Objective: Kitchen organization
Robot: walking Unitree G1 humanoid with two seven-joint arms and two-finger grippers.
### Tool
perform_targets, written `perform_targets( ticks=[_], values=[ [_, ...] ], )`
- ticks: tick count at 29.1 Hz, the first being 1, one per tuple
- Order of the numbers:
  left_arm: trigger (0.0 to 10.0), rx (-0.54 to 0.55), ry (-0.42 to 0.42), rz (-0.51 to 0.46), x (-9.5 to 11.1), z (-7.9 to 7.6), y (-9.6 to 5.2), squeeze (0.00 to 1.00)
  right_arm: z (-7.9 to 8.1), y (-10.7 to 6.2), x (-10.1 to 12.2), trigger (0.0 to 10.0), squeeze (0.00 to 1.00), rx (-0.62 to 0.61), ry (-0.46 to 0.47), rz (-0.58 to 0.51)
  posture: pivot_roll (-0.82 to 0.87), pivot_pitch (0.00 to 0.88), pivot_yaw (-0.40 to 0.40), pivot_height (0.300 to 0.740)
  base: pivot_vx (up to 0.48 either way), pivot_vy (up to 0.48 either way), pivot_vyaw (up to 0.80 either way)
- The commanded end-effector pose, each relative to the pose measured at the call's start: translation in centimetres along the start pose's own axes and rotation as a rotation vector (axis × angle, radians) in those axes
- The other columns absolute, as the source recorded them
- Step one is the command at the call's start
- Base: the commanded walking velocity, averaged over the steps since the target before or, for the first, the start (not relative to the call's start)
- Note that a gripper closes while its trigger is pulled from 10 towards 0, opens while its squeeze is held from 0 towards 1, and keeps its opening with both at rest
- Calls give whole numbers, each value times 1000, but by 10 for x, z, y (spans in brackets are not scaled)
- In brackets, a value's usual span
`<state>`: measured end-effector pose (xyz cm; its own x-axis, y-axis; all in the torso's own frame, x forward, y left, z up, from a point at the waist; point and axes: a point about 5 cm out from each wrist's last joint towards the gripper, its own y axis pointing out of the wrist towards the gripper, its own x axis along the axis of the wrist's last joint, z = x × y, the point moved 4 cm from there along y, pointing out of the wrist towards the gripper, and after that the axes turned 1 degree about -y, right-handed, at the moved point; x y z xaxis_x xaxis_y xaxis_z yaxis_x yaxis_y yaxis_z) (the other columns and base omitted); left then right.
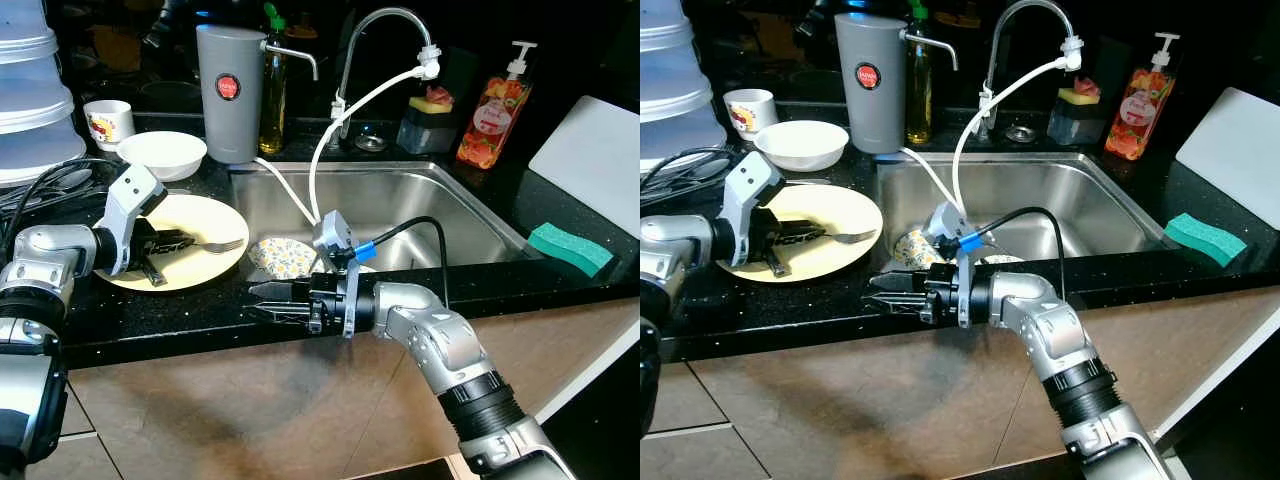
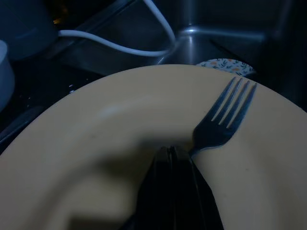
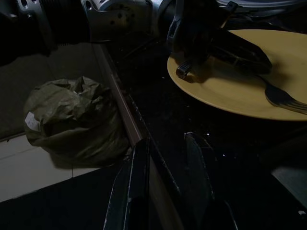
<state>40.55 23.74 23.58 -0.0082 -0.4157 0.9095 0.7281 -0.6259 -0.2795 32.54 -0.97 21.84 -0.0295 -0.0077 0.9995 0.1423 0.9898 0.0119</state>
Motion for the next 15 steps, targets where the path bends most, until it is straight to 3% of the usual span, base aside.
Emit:
perform_targets(
  ticks=[1,4,9,12,15],
  values=[
    [0,78,-32,-170,33,14,-4,0,-2,-3,5,10000,0,-15,18,-33,96,56,-99,740,0,0,0],
    [0,104,-109,-382,66,22,-11,0,-3,-3,9,10000,0,-23,27,-60,97,47,-98,740,0,0,0],
    [0,90,-145,-482,81,23,-14,0,-4,-2,11,10000,0,-28,28,-69,99,39,-99,740,0,0,0],
    [0,85,-139,-480,82,22,-14,0,-3,-2,11,10000,0,-27,28,-70,99,35,-97,740,0,0,0],
    [0,109,-42,-308,62,20,-8,0,-3,-1,10,10000,0,-25,27,-69,99,33,-95,740,0,0,0]
  ],
)
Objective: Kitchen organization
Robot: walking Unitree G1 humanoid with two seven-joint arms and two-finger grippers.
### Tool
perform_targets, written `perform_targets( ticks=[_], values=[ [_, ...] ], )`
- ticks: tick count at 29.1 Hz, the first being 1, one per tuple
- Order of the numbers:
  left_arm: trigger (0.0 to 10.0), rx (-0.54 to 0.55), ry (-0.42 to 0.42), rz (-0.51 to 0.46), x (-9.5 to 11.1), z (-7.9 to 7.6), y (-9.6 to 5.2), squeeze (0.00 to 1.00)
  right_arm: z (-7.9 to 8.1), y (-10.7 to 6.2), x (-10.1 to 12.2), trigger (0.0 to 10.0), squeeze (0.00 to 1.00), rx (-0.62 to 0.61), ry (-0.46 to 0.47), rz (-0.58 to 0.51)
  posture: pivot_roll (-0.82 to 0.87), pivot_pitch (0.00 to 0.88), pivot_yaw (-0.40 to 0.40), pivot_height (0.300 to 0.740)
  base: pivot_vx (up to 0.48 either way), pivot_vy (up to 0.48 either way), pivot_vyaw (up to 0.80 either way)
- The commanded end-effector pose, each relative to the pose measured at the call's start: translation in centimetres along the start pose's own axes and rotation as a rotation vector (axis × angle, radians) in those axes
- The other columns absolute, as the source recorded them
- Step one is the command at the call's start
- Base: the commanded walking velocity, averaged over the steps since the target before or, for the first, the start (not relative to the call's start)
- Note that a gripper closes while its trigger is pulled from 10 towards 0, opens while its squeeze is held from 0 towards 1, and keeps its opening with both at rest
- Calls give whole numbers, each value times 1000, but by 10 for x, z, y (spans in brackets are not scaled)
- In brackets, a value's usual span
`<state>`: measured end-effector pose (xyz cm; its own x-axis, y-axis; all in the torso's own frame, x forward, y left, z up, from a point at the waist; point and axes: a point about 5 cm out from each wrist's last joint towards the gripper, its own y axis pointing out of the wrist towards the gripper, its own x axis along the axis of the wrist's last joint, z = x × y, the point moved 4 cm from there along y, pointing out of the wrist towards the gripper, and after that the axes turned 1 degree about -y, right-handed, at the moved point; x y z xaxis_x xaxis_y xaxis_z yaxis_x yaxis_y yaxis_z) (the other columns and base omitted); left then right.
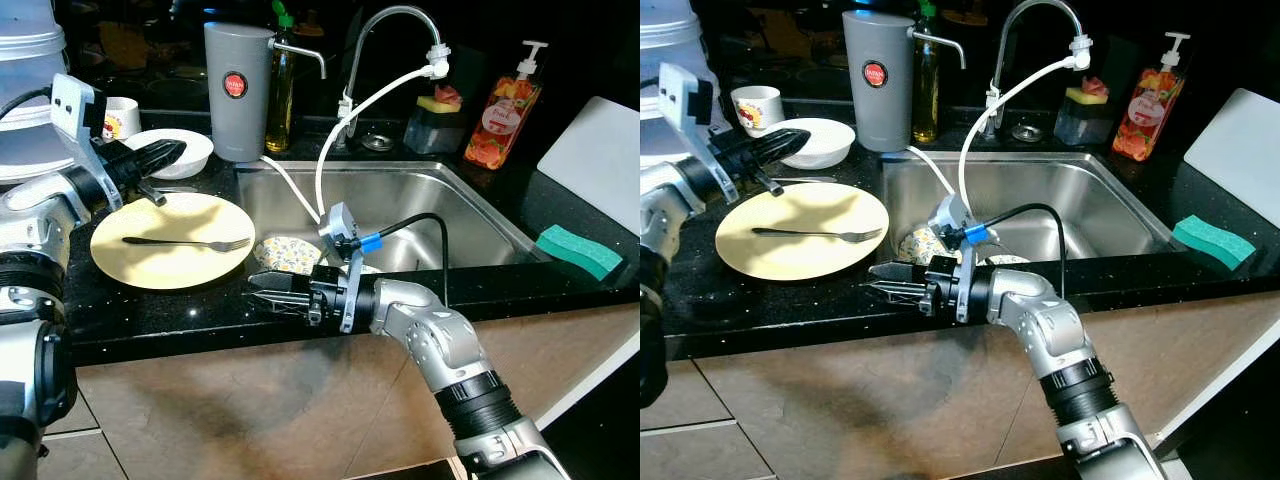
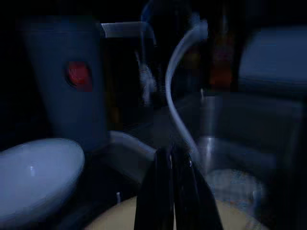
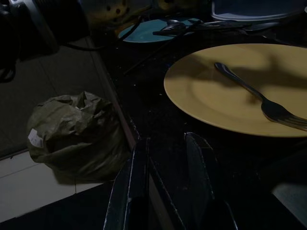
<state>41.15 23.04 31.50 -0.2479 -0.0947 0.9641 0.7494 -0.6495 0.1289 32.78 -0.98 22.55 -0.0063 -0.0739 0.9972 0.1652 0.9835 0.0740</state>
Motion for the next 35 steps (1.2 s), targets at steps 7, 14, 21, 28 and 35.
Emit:
perform_targets(
  ticks=[7,14,21,28,35],
  values=[
    [1412,388,319,442,-42,44,-36,0,2,-3,4,10000,0,-6,-2,-8,95,37,-91,740,0,0,0],
    [10000,398,272,499,-54,47,-51,0,3,-4,2,10000,0,0,8,-5,103,43,-103,740,0,0,0],
    [10000,237,124,630,-87,25,-53,0,4,0,2,10000,0,17,7,1,109,46,-110,740,0,0,0],
    [9961,-43,52,582,-79,-9,-37,0,2,-3,4,10000,0,11,3,3,102,44,-103,740,0,0,0],
    [7490,-119,31,525,-63,-17,-31,0,0,-4,6,10000,0,3,0,-3,103,43,-100,740,0,0,0]
  ],
)
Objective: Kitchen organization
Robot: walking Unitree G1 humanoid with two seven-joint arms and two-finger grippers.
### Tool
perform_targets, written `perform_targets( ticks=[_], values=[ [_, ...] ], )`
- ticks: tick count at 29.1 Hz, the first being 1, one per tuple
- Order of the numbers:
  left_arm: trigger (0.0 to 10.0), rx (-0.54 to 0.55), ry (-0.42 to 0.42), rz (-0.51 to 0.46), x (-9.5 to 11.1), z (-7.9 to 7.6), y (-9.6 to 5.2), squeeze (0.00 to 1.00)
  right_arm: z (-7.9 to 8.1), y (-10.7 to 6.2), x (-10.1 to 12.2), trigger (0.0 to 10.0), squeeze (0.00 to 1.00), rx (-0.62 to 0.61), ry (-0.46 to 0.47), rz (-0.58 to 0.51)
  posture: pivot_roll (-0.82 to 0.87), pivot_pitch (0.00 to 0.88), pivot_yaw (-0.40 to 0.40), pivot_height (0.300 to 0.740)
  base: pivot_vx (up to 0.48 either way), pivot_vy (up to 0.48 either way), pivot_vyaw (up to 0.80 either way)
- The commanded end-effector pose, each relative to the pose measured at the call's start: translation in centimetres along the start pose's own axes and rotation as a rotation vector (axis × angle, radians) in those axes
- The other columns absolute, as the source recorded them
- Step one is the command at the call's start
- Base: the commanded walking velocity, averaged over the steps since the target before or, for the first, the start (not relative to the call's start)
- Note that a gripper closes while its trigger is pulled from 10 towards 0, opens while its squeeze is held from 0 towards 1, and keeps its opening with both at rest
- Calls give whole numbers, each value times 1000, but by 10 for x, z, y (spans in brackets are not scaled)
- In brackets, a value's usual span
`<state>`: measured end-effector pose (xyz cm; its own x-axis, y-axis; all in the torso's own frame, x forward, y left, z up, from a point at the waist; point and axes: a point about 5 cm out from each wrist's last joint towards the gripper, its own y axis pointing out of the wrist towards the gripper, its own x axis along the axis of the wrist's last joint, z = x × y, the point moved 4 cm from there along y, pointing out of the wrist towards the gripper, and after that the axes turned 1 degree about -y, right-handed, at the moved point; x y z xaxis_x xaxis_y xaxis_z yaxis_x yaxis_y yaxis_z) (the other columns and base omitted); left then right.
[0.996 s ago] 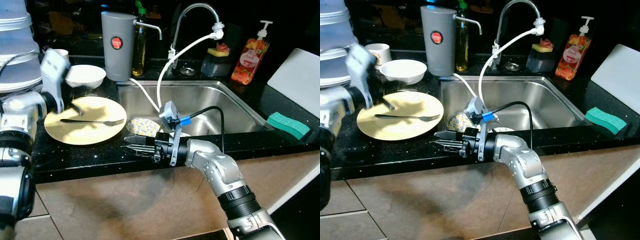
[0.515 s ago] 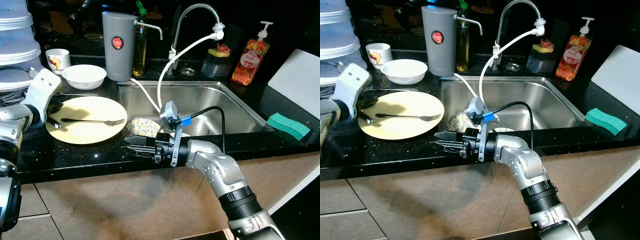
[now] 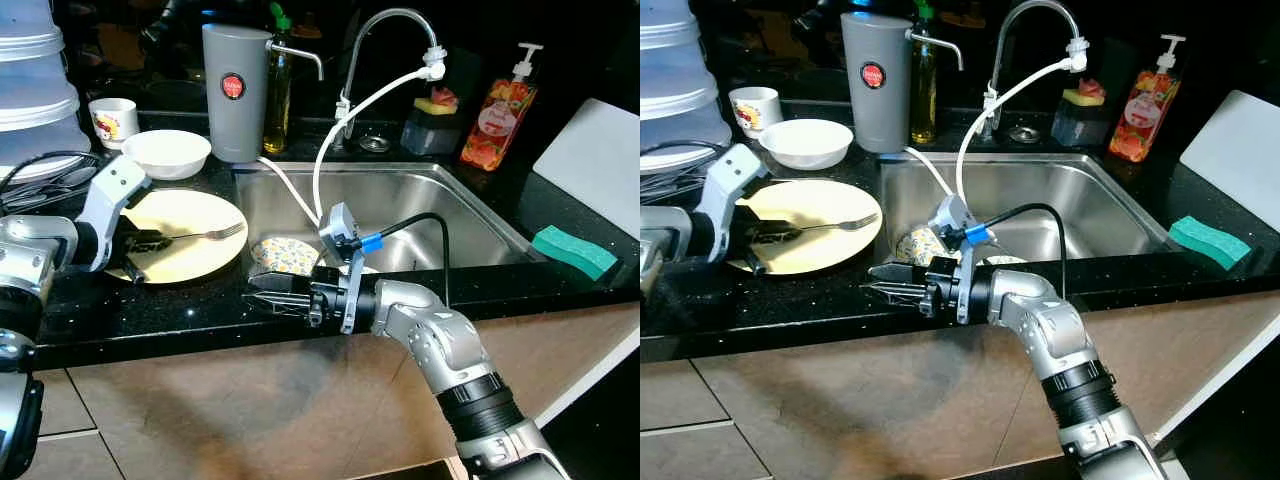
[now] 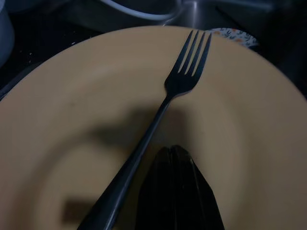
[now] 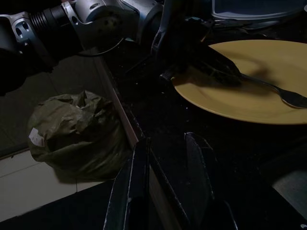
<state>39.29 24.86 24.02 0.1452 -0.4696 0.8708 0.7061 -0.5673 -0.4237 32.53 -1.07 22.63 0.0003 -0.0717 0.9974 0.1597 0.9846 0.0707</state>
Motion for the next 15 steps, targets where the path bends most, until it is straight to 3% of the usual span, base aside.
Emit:
perform_targets(
  ticks=[1,3,4,6,9,10,11,12,15],
  values=[
    [7490,-10,0,-33,7,-2,1,0,-2,-2,5,10000,0,-3,-6,-7,103,43,-100,740,0,0,0],
    [7765,2,-3,-73,15,0,0,0,-2,-2,6,10000,0,-4,-7,-10,104,43,-100,740,0,0,0],
    [9137,50,-11,-135,25,7,-2,0,-3,-2,6,10000,0,-5,-8,-12,104,43,-100,740,0,0,0],
    [9725,110,-12,-182,34,14,-4,0,-3,-2,7,10000,0,-6,-8,-14,104,43,-100,740,0,0,0],
    [10000,168,19,-214,40,19,-5,0,-3,-2,7,10000,0,-5,-7,-15,106,43,-102,740,0,0,0],
    [10000,188,23,-239,43,21,-5,106,-2,-2,7,10000,0,-3,-7,-15,106,43,-102,740,0,0,0],
    [10000,188,23,-239,43,21,-5,106,-2,-2,7,10000,0,-3,-7,-15,106,43,-102,740,0,0,0],
    [10000,168,32,-259,44,19,-4,1000,-2,-1,7,10000,0,0,-6,-15,107,44,-102,740,0,0,0],
    [10000,125,29,-272,43,14,-2,1000,-1,-1,7,10000,0,3,-4,-15,106,44,-99,740,0,0,0]
  ],
)
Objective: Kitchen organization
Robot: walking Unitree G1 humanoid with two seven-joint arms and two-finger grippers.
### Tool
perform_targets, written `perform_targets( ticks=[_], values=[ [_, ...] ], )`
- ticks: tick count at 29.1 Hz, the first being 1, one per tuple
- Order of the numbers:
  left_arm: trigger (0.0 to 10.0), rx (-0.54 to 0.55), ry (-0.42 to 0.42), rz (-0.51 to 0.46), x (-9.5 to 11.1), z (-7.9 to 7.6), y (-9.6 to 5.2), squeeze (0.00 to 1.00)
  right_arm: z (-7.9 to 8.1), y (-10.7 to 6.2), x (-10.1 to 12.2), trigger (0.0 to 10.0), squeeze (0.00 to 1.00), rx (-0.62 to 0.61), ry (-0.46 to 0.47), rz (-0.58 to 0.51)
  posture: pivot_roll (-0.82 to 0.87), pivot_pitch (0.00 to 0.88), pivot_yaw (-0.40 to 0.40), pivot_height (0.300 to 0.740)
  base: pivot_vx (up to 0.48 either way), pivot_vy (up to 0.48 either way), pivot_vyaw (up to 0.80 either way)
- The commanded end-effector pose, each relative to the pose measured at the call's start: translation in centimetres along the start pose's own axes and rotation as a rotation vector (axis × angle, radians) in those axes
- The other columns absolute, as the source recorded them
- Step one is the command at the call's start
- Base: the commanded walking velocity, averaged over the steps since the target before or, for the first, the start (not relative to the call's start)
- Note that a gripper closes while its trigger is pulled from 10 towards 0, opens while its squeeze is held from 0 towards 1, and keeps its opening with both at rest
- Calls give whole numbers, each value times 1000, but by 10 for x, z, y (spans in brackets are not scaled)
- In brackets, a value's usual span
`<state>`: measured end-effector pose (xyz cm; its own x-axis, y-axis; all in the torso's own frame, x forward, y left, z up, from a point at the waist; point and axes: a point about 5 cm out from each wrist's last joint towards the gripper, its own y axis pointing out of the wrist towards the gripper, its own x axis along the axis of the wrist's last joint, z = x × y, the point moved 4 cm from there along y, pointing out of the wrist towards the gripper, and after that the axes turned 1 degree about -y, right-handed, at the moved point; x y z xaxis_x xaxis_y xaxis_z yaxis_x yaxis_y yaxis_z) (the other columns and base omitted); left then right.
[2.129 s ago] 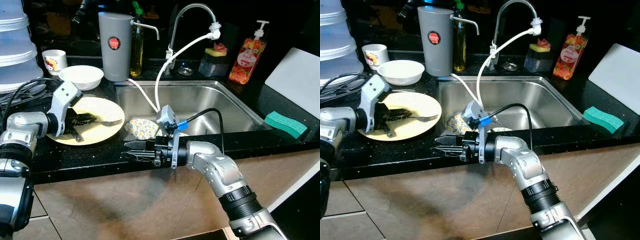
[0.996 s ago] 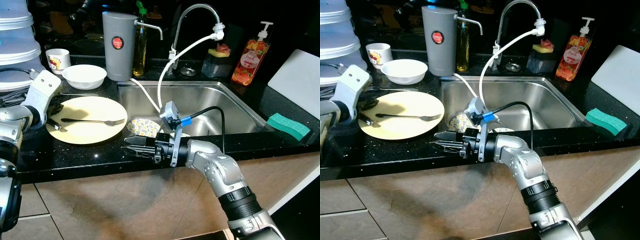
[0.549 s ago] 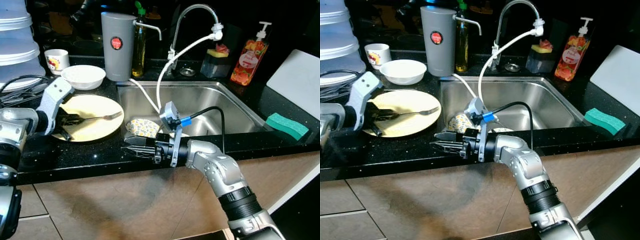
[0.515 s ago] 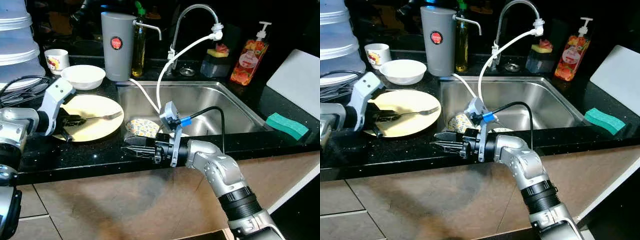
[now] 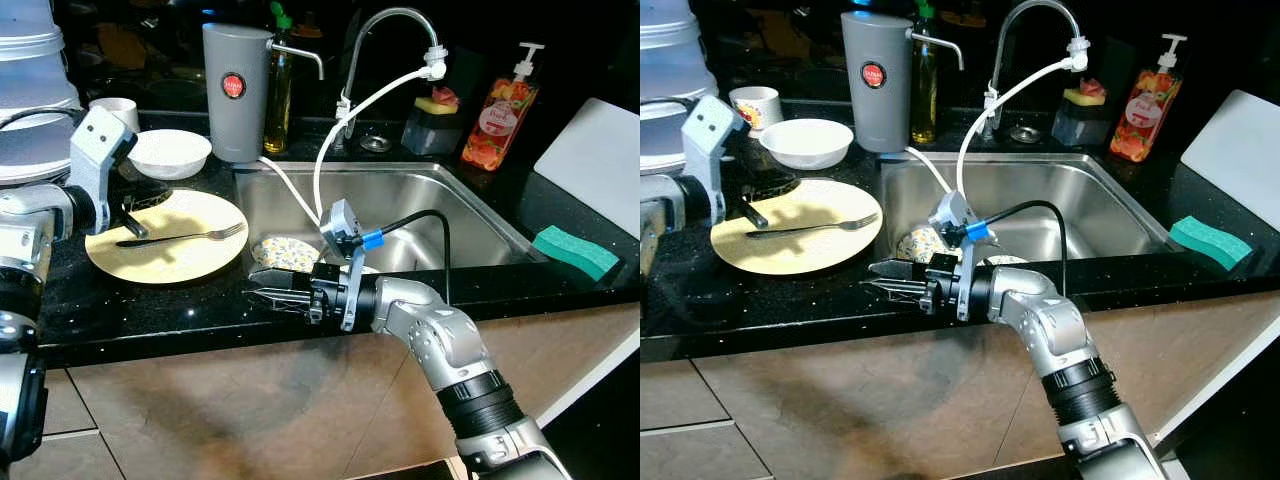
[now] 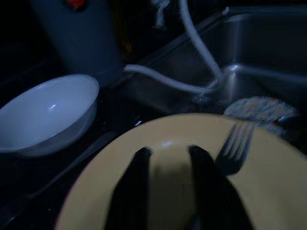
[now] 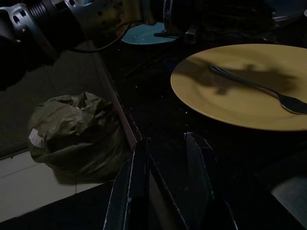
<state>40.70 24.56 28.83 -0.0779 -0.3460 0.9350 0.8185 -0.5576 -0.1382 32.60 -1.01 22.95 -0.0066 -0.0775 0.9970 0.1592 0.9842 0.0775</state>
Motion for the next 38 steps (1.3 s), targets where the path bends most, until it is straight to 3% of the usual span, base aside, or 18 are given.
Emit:
perform_targets(
  ticks=[1,2,7,17,22,23,25,26,34,38],
  values=[
    [10000,-101,-30,-25,-6,-15,5,1000,0,-1,3,10000,0,6,3,-8,105,45,-98,740,0,0,0],
    [10000,-160,-66,-44,-9,-21,5,1000,1,-1,3,10000,0,10,6,-8,105,44,-97,740,0,0,0],
    [10000,-218,-105,-36,-20,-27,5,1000,2,-1,2,10000,0,14,11,-9,105,46,-95,740,0,0,0],
    [10000,-173,-79,31,-34,-24,9,1000,3,0,1,10000,0,18,16,-10,104,46,-93,740,0,0,0],
    [10000,-123,-20,116,-44,-21,14,1000,7,0,-1,10000,0,30,22,-3,95,54,-93,740,0,0,0],
    [10000,-117,-13,128,-47,-22,15,820,7,0,-1,10000,0,32,23,-2,89,57,-93,740,0,0,0],
    [10000,-115,-9,137,-49,-23,16,820,8,0,-1,10000,0,33,23,-1,89,57,-93,740,0,0,0],
    [10000,-111,8,169,-54,-25,18,0,9,0,-1,10000,0,35,23,0,86,57,-91,740,0,0,0],
    [10000,-219,-104,233,-67,-40,21,0,10,-1,-1,10000,0,41,25,4,83,55,-89,740,0,0,0],
    [10000,-267,-117,298,-73,-45,19,0,10,-1,-1,10000,0,41,25,5,82,54,-88,740,0,0,0]
  ],
)
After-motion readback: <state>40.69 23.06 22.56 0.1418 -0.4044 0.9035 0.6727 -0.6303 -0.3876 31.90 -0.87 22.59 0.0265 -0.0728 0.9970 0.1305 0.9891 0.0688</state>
